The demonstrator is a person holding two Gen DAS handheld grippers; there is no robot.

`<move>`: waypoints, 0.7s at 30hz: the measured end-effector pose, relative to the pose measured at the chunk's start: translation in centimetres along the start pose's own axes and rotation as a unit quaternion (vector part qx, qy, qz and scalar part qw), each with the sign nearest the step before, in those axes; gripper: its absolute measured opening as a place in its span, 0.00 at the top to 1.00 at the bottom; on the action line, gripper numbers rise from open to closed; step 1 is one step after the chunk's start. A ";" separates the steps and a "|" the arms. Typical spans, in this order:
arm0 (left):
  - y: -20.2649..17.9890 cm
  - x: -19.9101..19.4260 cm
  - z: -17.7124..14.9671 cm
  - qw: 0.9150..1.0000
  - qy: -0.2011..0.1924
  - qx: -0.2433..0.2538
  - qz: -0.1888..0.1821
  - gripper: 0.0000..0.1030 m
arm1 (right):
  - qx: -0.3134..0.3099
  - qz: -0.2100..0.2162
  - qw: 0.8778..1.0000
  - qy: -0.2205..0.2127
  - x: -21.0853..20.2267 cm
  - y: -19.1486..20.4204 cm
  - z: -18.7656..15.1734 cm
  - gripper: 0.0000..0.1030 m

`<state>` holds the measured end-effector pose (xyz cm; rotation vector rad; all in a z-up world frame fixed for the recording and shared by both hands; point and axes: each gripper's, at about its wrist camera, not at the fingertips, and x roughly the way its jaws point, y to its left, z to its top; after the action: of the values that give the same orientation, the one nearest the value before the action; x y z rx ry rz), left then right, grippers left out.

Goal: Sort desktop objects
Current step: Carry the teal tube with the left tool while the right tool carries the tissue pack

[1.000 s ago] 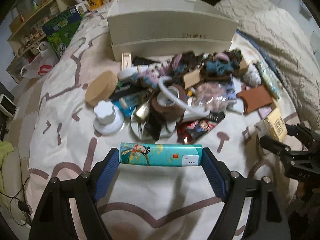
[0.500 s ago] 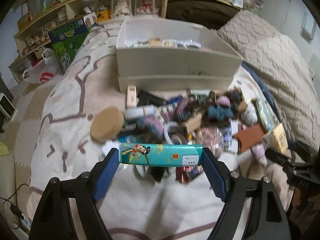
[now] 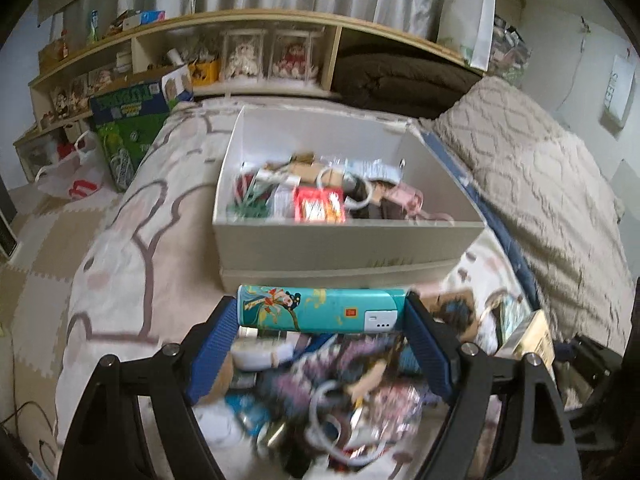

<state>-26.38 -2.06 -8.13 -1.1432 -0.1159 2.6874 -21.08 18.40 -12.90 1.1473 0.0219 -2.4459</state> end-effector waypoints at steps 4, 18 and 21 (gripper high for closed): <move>-0.4 0.5 1.7 1.000 -0.017 0.001 -0.007 0.20 | 0.000 0.007 1.000 -0.004 0.6 0.0 1.4 0.27; -0.4 3.7 5.6 0.999 -0.041 0.003 -0.008 0.20 | -0.010 0.006 1.000 -0.028 2.6 -0.6 7.2 0.27; -0.3 4.4 6.8 0.999 -0.044 0.004 -0.004 0.20 | -0.011 0.001 0.999 -0.033 3.0 -1.0 8.5 0.27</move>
<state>-34.12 -0.64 -6.43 -1.0199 -0.1225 2.7290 -29.34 16.49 -9.66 1.0552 0.0279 -2.4753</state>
